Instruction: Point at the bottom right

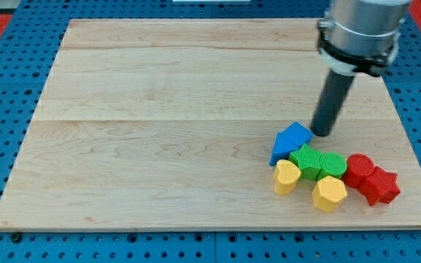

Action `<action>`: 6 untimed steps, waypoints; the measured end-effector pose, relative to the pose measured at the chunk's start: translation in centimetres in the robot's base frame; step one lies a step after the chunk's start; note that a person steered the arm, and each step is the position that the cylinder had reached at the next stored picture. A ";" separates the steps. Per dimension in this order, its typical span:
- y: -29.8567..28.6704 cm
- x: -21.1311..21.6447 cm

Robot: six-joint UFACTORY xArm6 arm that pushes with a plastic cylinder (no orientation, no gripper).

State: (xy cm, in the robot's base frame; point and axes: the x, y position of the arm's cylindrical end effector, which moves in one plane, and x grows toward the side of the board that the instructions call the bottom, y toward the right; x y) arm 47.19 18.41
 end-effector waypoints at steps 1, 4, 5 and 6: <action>6.3 1.2; 11.3 13.2; 10.1 13.2; 10.1 13.2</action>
